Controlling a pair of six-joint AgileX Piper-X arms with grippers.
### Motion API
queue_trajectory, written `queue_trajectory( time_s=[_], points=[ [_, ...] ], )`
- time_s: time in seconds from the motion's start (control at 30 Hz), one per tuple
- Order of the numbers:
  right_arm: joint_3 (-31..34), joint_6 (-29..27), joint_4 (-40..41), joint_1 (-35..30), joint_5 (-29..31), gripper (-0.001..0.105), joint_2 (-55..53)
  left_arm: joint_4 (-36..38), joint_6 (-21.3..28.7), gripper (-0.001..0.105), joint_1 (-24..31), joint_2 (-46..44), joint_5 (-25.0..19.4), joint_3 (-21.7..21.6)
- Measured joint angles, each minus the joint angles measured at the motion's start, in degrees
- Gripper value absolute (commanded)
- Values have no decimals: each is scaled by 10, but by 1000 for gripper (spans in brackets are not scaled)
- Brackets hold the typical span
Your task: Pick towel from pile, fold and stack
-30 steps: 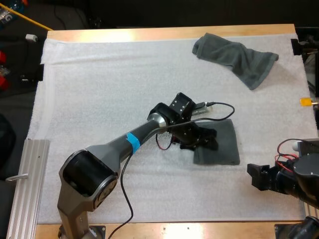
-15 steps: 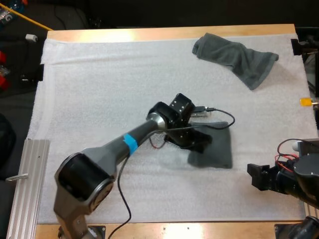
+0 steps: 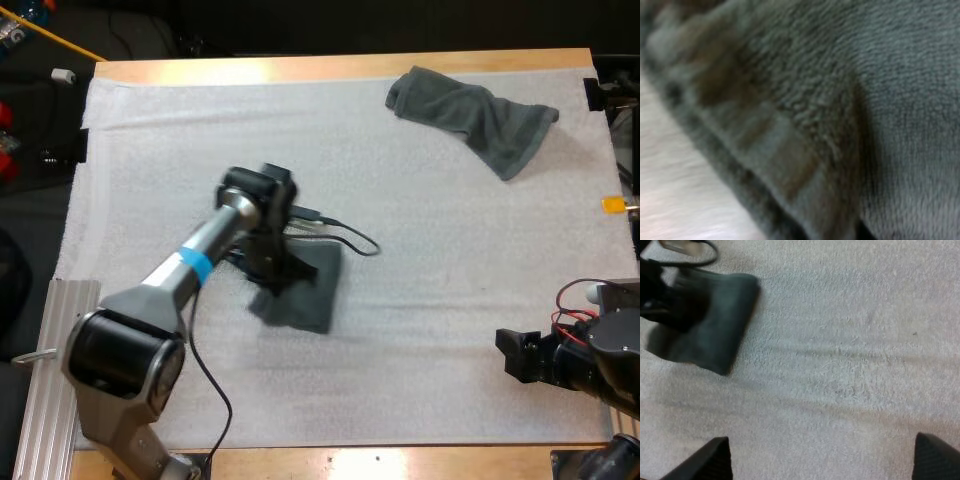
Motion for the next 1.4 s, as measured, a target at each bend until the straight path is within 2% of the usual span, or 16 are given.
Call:
queue_trajectory(
  time_s=[0.13,0.43,0.7,0.87,0.9,1.0,1.13,1.17,1.23,1.4],
  points=[
    [0,0,0,0,0,71,0,2,15,0,56,-16,-22,0],
    [0,0,0,0,0,71,0,2,64,0,180,-29,-110,0],
    [0,0,0,0,0,71,0,-14,96,0,264,-29,-126,0],
    [0,0,0,0,0,71,0,-19,102,1,282,-29,-126,0],
    [0,0,0,0,0,71,0,-22,108,3,282,-29,-126,0],
    [0,0,0,0,0,71,0,-29,114,20,282,-29,-126,0],
    [0,0,0,0,0,71,0,-31,118,58,282,-29,-131,0],
    [0,0,0,0,0,71,0,-33,119,64,282,-29,-136,0],
    [0,0,0,0,0,71,0,-33,121,69,282,-29,-142,0],
    [0,0,0,0,0,71,0,-38,120,69,282,-50,-148,0]
  ],
)
